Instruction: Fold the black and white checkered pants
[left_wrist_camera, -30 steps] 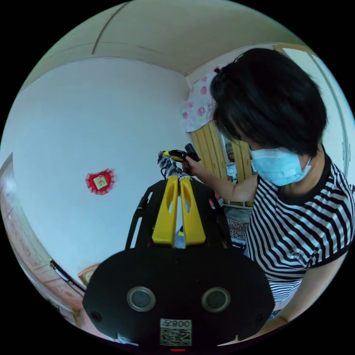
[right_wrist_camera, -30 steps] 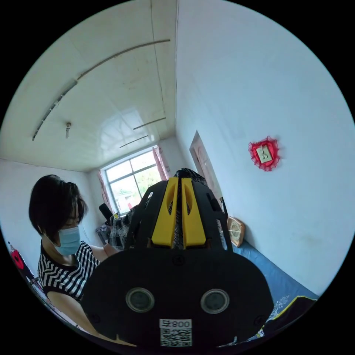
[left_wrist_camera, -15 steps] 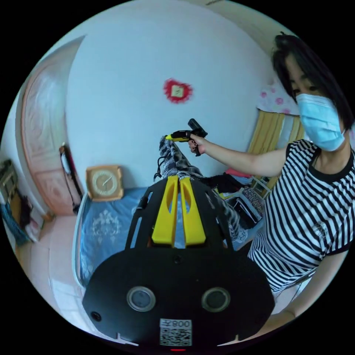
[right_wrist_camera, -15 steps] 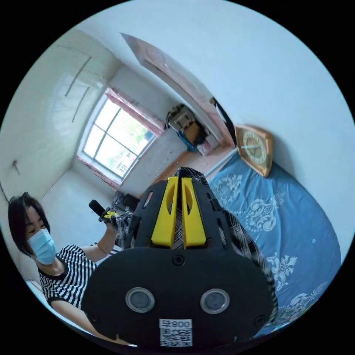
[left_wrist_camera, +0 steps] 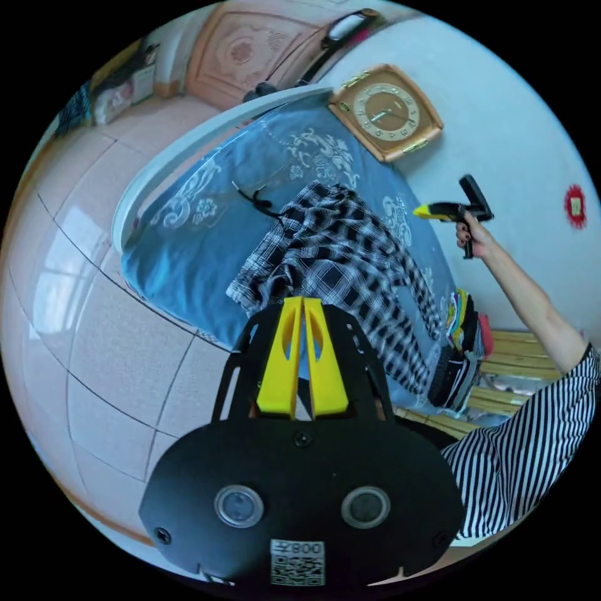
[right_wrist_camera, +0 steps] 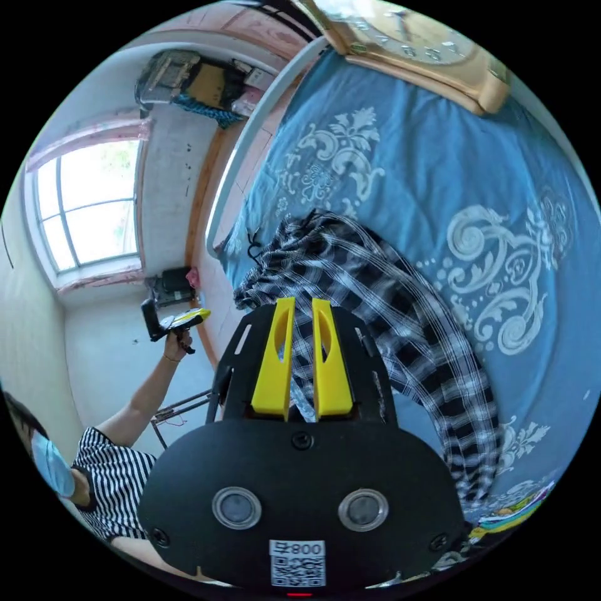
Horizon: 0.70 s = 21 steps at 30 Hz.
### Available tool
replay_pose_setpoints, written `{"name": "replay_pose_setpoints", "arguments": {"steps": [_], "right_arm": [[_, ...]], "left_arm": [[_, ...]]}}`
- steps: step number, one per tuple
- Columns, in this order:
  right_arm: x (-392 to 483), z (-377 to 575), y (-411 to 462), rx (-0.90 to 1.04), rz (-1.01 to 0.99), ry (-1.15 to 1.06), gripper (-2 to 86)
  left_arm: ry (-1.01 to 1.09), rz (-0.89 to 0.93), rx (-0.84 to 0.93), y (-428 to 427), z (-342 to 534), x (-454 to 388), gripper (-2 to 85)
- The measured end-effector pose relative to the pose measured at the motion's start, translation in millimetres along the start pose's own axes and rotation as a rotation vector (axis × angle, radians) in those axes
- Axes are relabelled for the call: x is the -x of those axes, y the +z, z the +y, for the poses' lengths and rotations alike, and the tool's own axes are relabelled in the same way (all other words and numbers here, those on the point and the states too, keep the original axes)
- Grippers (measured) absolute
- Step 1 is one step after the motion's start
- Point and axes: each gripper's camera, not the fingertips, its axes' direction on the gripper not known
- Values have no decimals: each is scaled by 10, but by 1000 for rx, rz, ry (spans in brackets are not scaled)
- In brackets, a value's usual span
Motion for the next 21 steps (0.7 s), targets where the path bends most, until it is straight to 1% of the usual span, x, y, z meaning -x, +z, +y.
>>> {"name": "replay_pose_setpoints", "arguments": {"steps": [2,3,5,9,12,14,15,17,19,21], "right_arm": [[-370,444,-117,-63,-95,52,53],[-453,576,-139,-76,-110,66,52],[-716,1139,-147,-99,-99,134,57],[-908,1948,155,-28,-46,237,70],[-806,2425,638,54,-34,261,79],[-618,2612,1103,156,34,225,82],[-571,2642,1212,176,63,213,82],[-415,2730,1606,246,200,142,81],[-374,2793,1876,315,284,98,79],[-369,2883,2082,383,309,61,73]], "left_arm": [[-73,54,-18,-20,-221,283,18],[-124,89,-14,-2,-364,452,26],[-184,135,0,54,-565,657,40],[-336,196,82,225,-1058,1086,71],[-434,199,86,275,-1465,1390,76],[-482,198,85,312,-1717,1559,72],[-505,194,106,358,-1888,1658,64],[-526,160,118,388,-2125,1782,46],[-518,127,123,395,-2332,1893,32],[-526,152,123,403,-2556,2050,21]]}}
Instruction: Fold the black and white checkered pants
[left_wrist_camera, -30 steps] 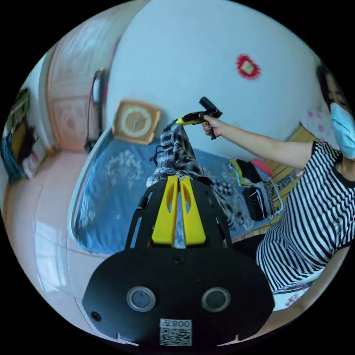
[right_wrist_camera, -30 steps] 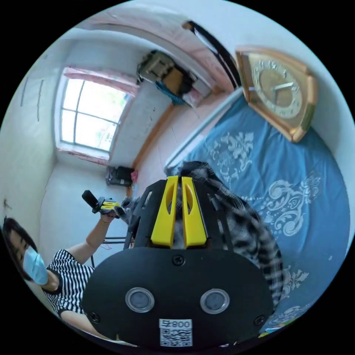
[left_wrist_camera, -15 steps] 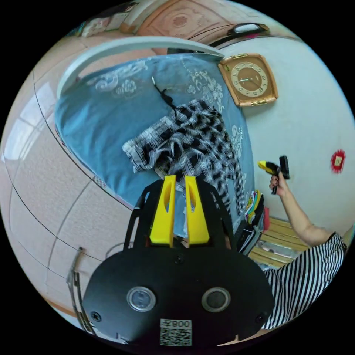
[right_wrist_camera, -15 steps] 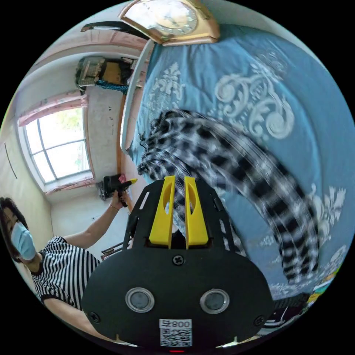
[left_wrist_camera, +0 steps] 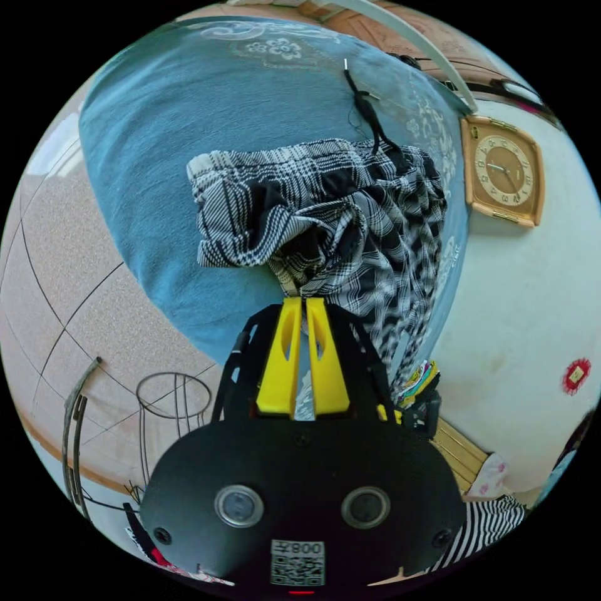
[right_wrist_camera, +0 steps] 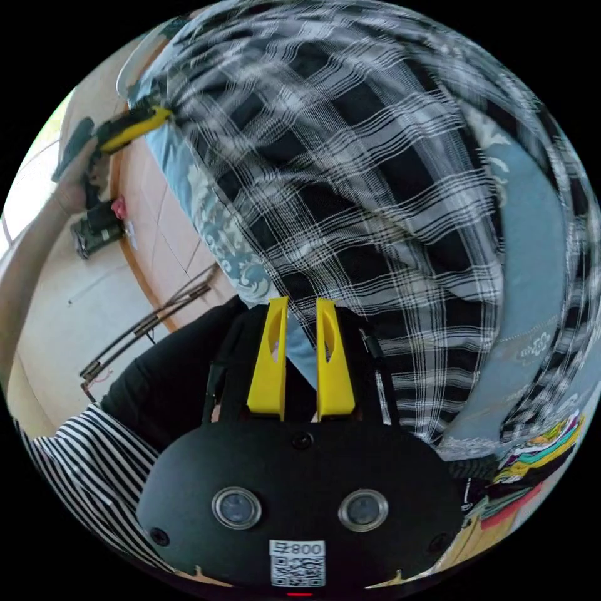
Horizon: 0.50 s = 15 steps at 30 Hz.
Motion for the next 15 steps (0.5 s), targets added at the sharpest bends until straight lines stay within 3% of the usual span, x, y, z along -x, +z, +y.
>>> {"name": "replay_pose_setpoints", "arguments": {"steps": [3,7,15], "right_arm": [[35,204,209,31,34,-30,36],[-35,666,296,14,-67,-29,18],[-173,1562,355,-84,-302,60,45]], "left_arm": [[19,-6,0,-70,-248,2,16],[15,-33,0,-126,-465,66,14],[-54,-287,20,185,-1073,171,32]]}}
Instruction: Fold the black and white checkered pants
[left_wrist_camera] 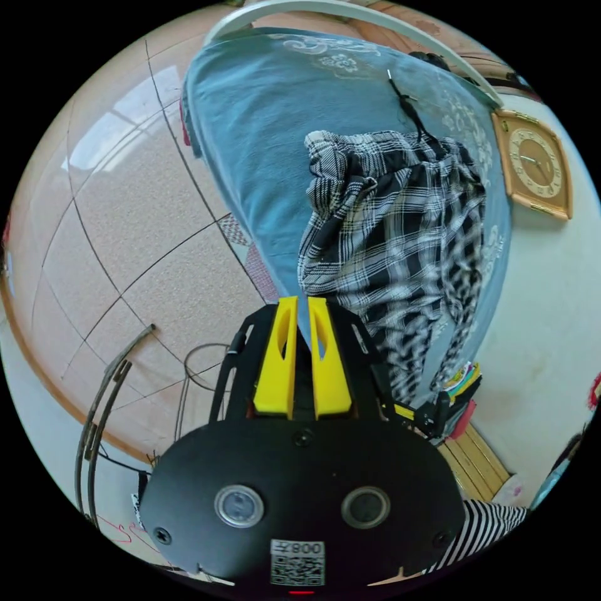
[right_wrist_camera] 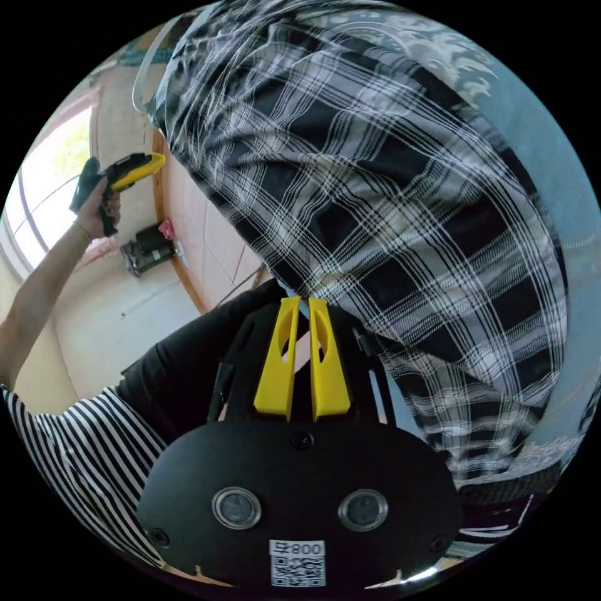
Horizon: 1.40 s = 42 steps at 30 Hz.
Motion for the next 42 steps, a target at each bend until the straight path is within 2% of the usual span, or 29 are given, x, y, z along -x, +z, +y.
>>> {"name": "replay_pose_setpoints", "arguments": {"steps": [3,7,11,13,15,18,21,24,30,34,37,42], "right_arm": [[-160,572,-261,-142,-119,95,60],[-701,1903,-504,-355,-229,414,69],[-1355,3503,-416,-568,-332,879,84],[-1493,4019,-380,-648,-351,995,88],[-1545,4350,-383,-703,-350,1041,90],[-1545,4598,-392,-744,-331,1036,92],[-1533,4703,-364,-770,-358,1004,94],[-1468,4850,-357,-795,-354,1007,82],[-1293,5312,-417,-852,-368,976,49],[-1166,5715,-561,-883,-410,898,27],[-1049,6151,-682,-922,-383,893,22],[-1163,6578,-648,-936,-442,920,22]], "left_arm": [[65,-94,-9,145,-187,-253,42],[196,-166,-34,349,-326,-659,50],[605,-131,149,1057,-405,-1610,58],[831,-115,281,1520,-338,-2145,62],[1156,-125,428,2191,-89,-2875,65],[1488,-127,572,3015,363,-3626,69],[1742,-177,663,3800,850,-4148,71],[1906,-225,721,4486,1247,-4473,70],[2028,-427,784,5538,1595,-4671,29],[1975,-364,817,5770,1604,-4808,13],[1960,-227,848,5867,1666,-5007,8],[2084,-296,857,6389,1922,-5184,6]]}}
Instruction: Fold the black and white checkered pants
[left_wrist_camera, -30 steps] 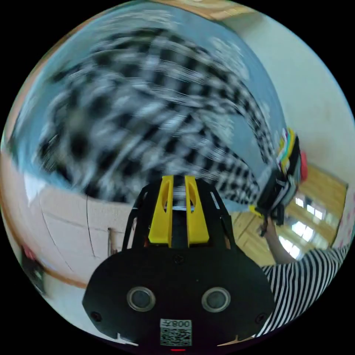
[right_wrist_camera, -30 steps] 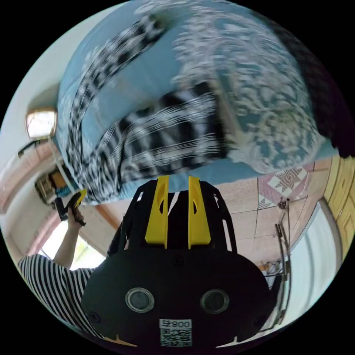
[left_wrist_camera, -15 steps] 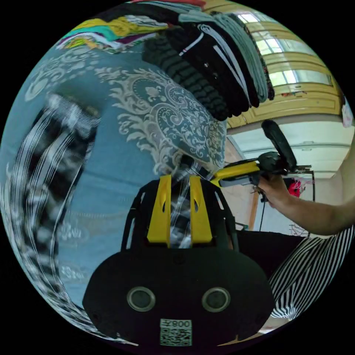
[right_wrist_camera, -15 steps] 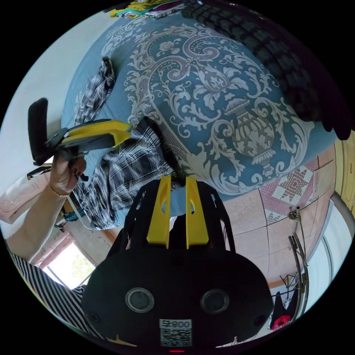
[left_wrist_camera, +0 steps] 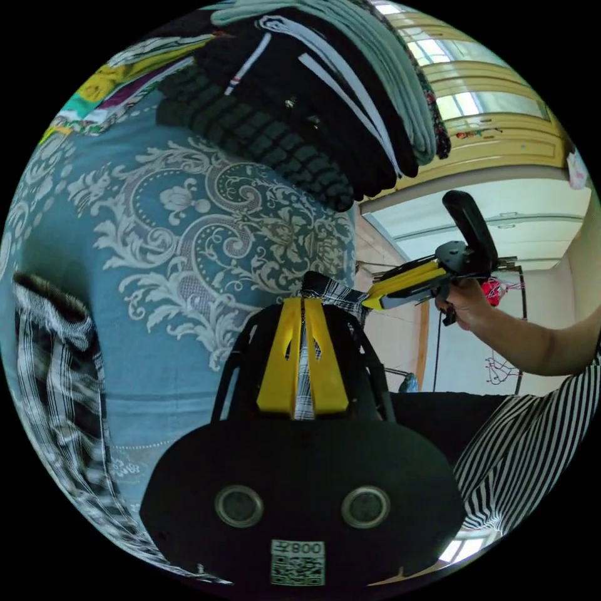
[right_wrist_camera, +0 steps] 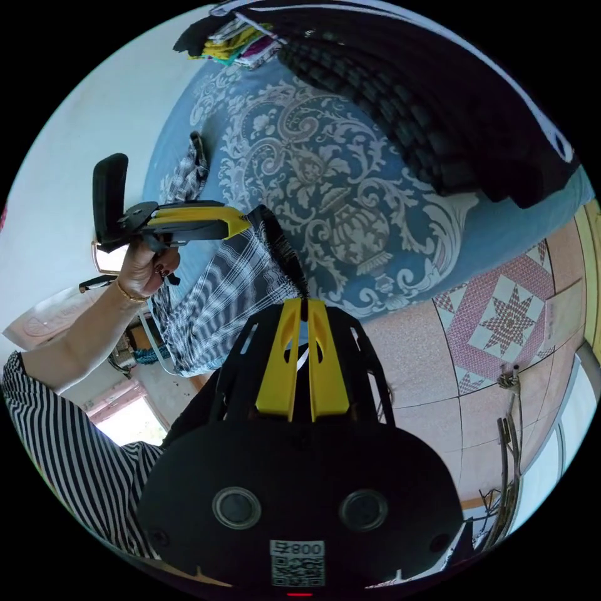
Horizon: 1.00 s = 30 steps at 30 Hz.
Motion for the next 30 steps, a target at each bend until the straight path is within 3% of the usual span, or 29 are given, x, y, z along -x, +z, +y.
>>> {"name": "replay_pose_setpoints", "arguments": {"steps": [3,7,13,16,21,27,30], "right_arm": [[-145,-103,32,67,-43,31,25],[-154,-66,-145,70,-99,28,35],[180,83,-472,47,55,37,47],[520,40,-592,28,121,-10,48],[1188,-464,-676,-14,69,-161,58],[2053,-1407,-616,-31,85,-315,74],[2338,-1755,-538,-21,143,-325,82]], "left_arm": [[-22,-17,63,212,-214,174,7],[-55,27,8,193,-330,349,10],[-132,-2,-170,-200,-221,453,14],[-254,-22,-263,-456,110,561,17],[-619,-101,-339,-870,1055,821,31],[-992,-347,-339,-1375,1954,992,47],[-1068,-422,-297,-1561,2118,1075,50]]}}
